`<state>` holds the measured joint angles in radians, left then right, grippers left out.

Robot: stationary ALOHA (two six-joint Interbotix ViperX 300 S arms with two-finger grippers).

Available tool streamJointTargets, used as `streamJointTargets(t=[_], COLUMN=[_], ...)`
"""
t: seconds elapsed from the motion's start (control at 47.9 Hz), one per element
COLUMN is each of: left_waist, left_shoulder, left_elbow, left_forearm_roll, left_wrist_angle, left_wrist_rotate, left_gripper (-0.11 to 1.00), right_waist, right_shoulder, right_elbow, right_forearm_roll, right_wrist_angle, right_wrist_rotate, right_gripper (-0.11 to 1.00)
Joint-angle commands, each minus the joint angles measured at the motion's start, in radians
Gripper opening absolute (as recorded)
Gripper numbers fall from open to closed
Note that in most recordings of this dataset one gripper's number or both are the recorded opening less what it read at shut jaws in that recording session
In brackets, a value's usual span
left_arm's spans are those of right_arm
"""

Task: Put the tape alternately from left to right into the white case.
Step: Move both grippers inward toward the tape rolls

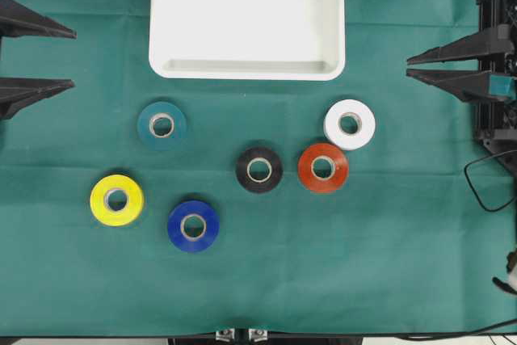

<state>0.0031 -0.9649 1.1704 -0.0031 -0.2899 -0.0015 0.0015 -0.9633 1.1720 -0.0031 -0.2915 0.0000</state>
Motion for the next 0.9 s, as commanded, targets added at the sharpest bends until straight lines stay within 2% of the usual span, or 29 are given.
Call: streamJointTargets(t=[0.0,0.042,0.104,0.167,0.292,0.522,0.773,0.877], left_waist=[-0.009,-0.009,-0.011,-0.014,-0.028,-0.029,-0.041,-0.041], left_shoulder=[-0.011,-0.018,-0.034,-0.041,-0.04,-0.017,0.026,0.037], left_elbow=[0.008,0.015,0.025,0.026,0.021,0.018,-0.002,0.0], left_forearm_roll=[-0.025,-0.025,-0.025,-0.026,-0.026,-0.025,-0.025,-0.025], left_wrist_angle=[-0.009,-0.009,-0.009,-0.009,-0.008,-0.008,-0.002,0.008], left_wrist_rotate=[-0.003,-0.005,-0.005,-0.006,-0.02,-0.02,-0.063,-0.069], left_gripper=[0.24,0.22,0.1,-0.01,-0.1,-0.1,-0.1,-0.05], right_waist=[0.0,0.002,0.0,0.002,0.002,0.0,0.0,0.0], right_shoulder=[0.003,0.002,0.002,-0.005,-0.015,-0.015,0.012,0.029], right_elbow=[0.002,0.006,0.014,0.017,0.015,0.017,0.009,0.005], right_forearm_roll=[-0.003,-0.002,-0.002,-0.002,-0.003,-0.003,-0.003,-0.003], right_wrist_angle=[-0.006,-0.005,-0.006,-0.006,-0.006,0.0,0.02,0.021], right_wrist_rotate=[0.006,0.008,0.008,0.008,0.008,0.008,0.009,0.011], right_gripper=[0.24,0.22,0.08,0.01,-0.02,-0.02,-0.02,-0.02])
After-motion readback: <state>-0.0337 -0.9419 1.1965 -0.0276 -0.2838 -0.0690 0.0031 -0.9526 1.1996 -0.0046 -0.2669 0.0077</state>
